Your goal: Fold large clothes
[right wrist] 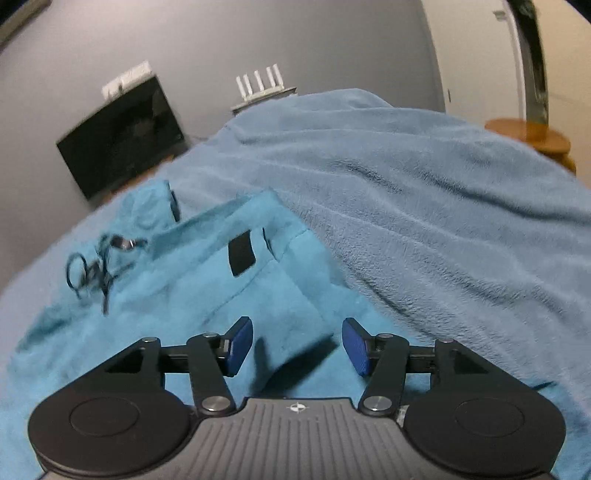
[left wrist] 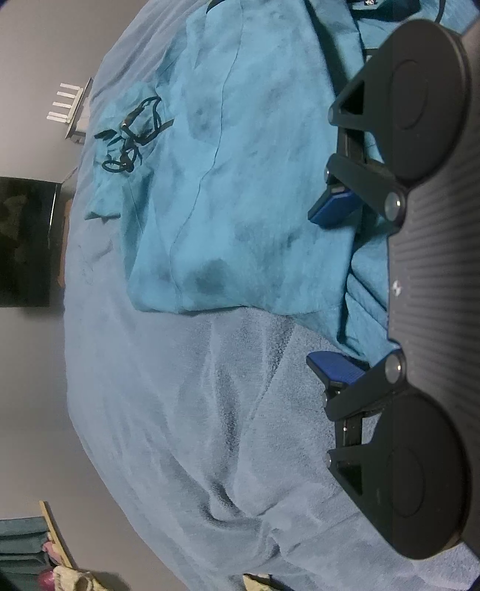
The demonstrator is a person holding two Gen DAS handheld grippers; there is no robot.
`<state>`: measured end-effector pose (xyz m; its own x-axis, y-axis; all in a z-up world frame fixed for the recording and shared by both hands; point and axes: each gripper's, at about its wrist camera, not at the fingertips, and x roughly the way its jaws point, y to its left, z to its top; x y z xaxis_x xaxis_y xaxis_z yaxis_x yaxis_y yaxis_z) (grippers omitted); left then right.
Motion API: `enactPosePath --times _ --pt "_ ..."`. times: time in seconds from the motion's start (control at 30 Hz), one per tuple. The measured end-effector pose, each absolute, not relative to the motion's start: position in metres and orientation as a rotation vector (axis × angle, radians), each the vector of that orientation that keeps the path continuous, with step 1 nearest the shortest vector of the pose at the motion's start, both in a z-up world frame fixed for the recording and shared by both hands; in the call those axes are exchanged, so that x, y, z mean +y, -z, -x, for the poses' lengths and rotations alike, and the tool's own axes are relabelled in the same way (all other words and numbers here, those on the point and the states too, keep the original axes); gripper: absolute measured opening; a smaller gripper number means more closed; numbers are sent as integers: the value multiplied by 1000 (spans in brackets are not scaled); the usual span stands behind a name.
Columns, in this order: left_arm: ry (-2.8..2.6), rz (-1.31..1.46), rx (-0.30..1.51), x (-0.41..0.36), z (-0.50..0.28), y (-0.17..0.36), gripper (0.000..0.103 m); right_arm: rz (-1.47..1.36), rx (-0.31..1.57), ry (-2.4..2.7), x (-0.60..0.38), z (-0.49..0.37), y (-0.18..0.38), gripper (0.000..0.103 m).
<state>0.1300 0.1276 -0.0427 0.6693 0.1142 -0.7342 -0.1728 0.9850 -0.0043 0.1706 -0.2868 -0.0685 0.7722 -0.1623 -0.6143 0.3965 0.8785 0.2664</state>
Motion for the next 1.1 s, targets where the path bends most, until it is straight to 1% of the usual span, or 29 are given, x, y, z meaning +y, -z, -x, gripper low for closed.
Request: enactPosePath --times 0.07,0.1,0.13,0.23,0.3,0.37,0.43,0.47,0.53,0.67,0.7,0.73,0.8,0.87,0.97,1.1 --pt "-157 62 805 125 -128 41 75 -364 625 323 -287 -164 60 61" --pt "-155 55 798 124 -127 39 75 -345 619 317 -286 -161 55 66" --pt "-153 46 791 122 -127 38 75 -325 612 308 -282 -158 51 68" --pt "-155 5 763 114 -124 33 75 -269 594 290 -281 -139 39 70" --pt "-167 -34 698 106 -123 24 75 -248 576 272 -280 -131 32 71" --pt "-142 -71 641 93 -127 14 78 -230 560 257 -276 -128 27 71" --pt "-112 -107 640 76 -139 10 80 -222 555 247 -275 -126 25 71" --pt "-97 -139 644 66 -145 11 80 -222 556 247 -275 -126 25 71" --pt "-79 -235 670 44 -157 20 86 -229 563 256 -277 -126 26 71" --pt "-71 -429 810 16 -175 60 87 -250 579 273 -284 -130 32 71" --pt "-81 -451 835 15 -176 70 90 -252 586 279 -285 -133 35 71" --pt "-96 -453 847 17 -176 77 97 -254 592 284 -287 -134 37 71" --pt "-124 -388 858 28 -176 81 103 -261 604 288 -289 -138 41 71" --pt "-126 -308 875 42 -177 80 103 -260 610 292 -290 -141 43 71" --pt "-131 -259 885 51 -179 82 103 -256 624 296 -289 -144 42 72" --pt "-137 -297 884 44 -181 87 103 -269 632 292 -286 -143 33 81"
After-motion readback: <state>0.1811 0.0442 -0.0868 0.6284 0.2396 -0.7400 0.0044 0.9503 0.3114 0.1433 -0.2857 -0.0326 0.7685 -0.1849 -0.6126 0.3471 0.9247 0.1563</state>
